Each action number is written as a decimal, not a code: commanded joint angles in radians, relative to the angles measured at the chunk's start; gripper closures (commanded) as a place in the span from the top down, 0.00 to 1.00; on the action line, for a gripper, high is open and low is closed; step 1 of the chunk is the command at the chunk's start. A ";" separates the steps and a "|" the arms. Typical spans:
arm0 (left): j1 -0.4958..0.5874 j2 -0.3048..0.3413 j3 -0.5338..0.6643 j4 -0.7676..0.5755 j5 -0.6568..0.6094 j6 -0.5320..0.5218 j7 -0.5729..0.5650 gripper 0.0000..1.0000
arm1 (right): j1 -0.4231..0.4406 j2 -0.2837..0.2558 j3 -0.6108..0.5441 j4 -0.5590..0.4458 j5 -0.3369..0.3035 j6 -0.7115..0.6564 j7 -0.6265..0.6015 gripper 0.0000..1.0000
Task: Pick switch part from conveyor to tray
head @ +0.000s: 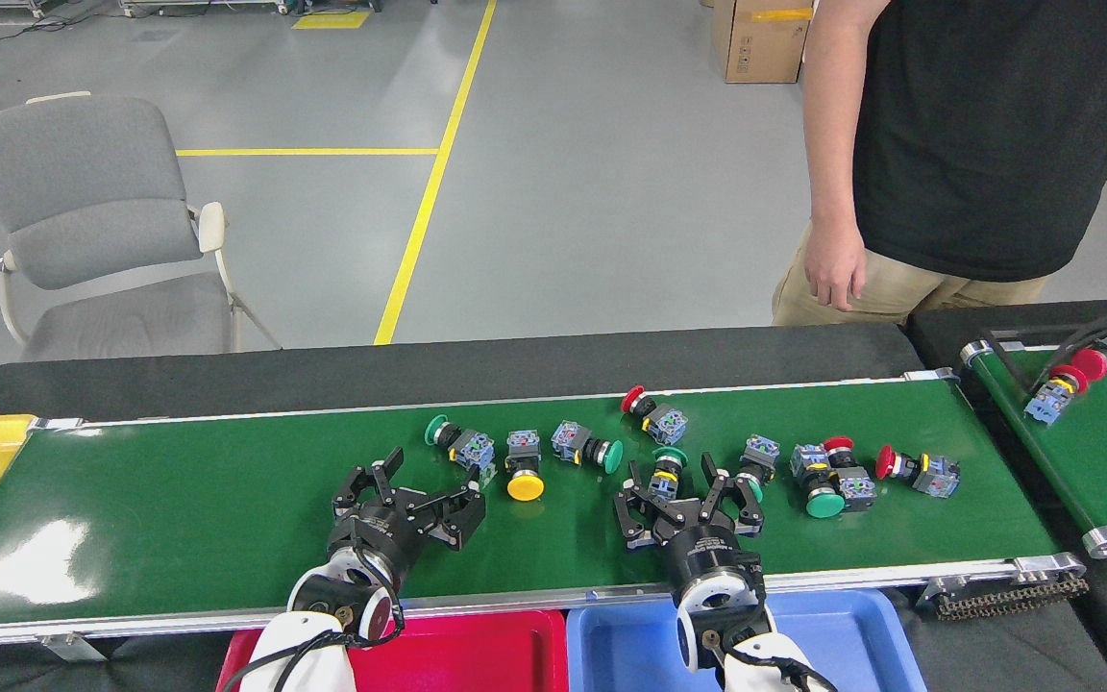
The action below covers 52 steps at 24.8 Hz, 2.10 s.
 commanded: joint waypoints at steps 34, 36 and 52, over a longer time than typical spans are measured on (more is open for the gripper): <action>-0.078 0.107 0.163 0.084 0.067 -0.085 0.079 0.16 | 0.380 -0.147 0.055 -0.520 -0.009 -0.106 -0.113 1.00; -0.032 0.160 0.168 0.006 0.113 -0.153 0.079 0.12 | 0.463 -0.147 -0.089 -0.530 -0.009 -0.108 -0.145 1.00; 0.577 0.184 0.216 -0.624 0.302 -0.579 0.074 0.99 | 0.441 -0.171 -0.279 -0.474 -0.028 -0.109 -0.120 1.00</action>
